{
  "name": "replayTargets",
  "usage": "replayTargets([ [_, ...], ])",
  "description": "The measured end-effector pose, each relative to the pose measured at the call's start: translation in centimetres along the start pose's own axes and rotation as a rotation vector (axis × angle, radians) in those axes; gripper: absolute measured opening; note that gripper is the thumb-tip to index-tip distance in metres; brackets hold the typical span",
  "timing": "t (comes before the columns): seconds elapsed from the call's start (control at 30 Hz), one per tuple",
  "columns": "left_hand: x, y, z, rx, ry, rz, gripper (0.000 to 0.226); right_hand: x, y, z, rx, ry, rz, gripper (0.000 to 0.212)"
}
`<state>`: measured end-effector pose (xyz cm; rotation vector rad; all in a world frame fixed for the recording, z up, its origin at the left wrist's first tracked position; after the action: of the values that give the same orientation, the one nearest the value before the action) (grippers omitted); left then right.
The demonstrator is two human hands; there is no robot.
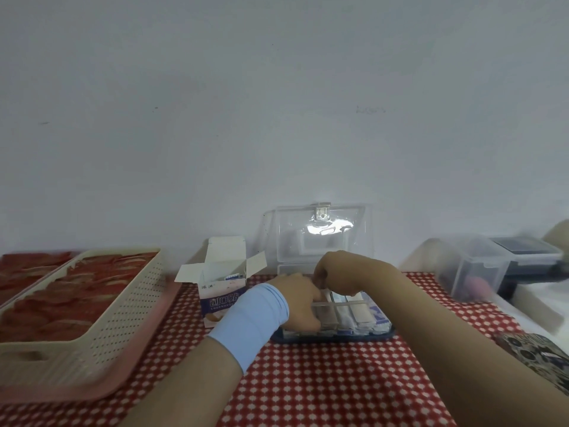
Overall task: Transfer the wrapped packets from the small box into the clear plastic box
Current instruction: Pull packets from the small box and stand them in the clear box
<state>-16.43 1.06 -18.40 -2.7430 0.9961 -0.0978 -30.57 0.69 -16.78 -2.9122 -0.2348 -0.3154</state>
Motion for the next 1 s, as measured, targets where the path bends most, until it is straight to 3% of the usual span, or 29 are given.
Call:
replayTargets([
  [0.17, 0.0, -0.2, -0.4, -0.009, 0.002, 0.005, 0.046, -0.8, -0.6, -1.0, -0.047, 0.037, -0.021, 0.034],
  [0.33, -1.6, -0.1, -1.7, -0.029, 0.006, 0.036, 0.058, -2.6, -1.5, -2.3, -0.076, -0.083, 0.092, 0.027],
  [0.4, -2.5, 0.3, -1.6, -0.009, -0.009, 0.042, 0.053, -2.9, -1.8, -2.0, -0.039, -0.144, 0.109, 0.028],
  [0.5, -3.2, 0.8, -0.9, 0.023, -0.031, 0.038, 0.023, -2.9, -1.9, -1.1, 0.024, -0.216, 0.114, 0.033],
  [0.6, -3.5, 1.0, -0.7, 0.057, -0.011, 0.026, 0.014, -3.0, -1.9, -0.5, 0.022, -0.247, 0.106, 0.031],
  [0.67, -3.5, 0.8, -0.6, 0.068, -0.017, 0.029, 0.020, -3.0, -1.8, -0.7, 0.009, -0.241, 0.107, 0.028],
  [0.73, -3.5, 0.7, -0.8, 0.055, -0.048, 0.026, 0.008, -2.7, -2.1, -1.2, 0.009, -0.235, 0.111, 0.029],
  [0.87, -2.3, -0.5, -3.1, -0.027, -0.120, 0.069, 0.051, -2.1, -2.5, -2.5, -0.055, -0.217, 0.088, 0.027],
  [1.0, 1.7, -3.2, -6.3, -0.234, -0.418, 0.036, 0.041, -0.2, -2.4, -4.5, -0.280, -0.119, 0.039, 0.032],
])
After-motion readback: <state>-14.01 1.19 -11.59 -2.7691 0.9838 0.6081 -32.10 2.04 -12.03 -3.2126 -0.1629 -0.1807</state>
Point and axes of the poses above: each hand's wrist, its own y-axis towards the middle knuckle, its own z-axis out of the palm, x = y × z, the point moved 1 cm from there along y, towards the middle knuckle, and after that the axes turned 5 degrees about -z, right-handed, at the moved point
